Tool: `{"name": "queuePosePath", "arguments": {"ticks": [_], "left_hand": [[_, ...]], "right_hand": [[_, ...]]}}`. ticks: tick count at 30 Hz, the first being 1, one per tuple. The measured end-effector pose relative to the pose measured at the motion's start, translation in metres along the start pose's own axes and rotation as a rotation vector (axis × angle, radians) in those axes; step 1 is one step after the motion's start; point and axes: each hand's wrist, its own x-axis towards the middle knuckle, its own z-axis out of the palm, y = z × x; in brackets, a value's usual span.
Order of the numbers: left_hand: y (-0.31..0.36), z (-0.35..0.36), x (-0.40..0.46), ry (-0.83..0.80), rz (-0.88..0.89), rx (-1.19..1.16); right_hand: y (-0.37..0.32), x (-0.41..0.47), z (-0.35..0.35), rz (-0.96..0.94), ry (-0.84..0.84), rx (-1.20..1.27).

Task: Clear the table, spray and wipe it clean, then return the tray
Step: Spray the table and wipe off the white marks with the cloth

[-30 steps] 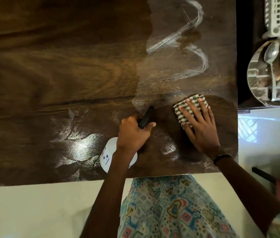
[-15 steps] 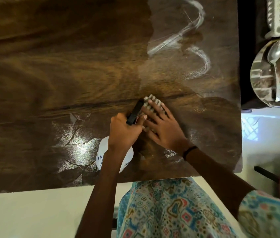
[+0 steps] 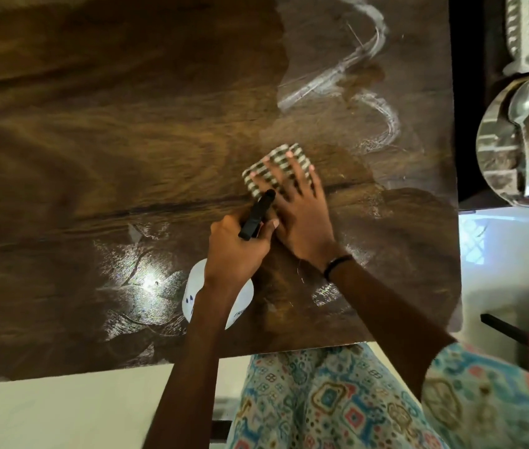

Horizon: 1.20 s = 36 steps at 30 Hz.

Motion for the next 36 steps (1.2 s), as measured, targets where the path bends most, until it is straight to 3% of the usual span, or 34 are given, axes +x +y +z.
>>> {"name": "queuePosePath", "arguments": {"ticks": [6, 12, 15, 27, 33, 36], "left_hand": [[0.003, 0.019, 0.003, -0.087, 0.082, 0.062], [0.037, 0.060, -0.009, -0.203, 0.149, 0.116], [0.053, 0.089, -0.012, -0.254, 0.162, 0.146], [0.092, 0.137, -0.012, -0.216, 0.130, 0.233], [0.090, 0.131, 0.002, -0.150, 0.027, 0.145], [0.089, 0.125, 0.008, -0.168, -0.006, 0.121]], "right_hand": [[0.034, -0.099, 0.002, -0.135, -0.107, -0.092], [0.107, -0.156, -0.032, 0.317, 0.015, -0.011], [0.126, -0.155, -0.039, 0.443, 0.065, 0.033], [0.142, -0.146, -0.037, 0.466, 0.113, 0.077], [0.146, -0.088, -0.040, 0.673, 0.189, 0.073], [0.140, -0.043, -0.041, 0.648, 0.215, 0.046]]}}
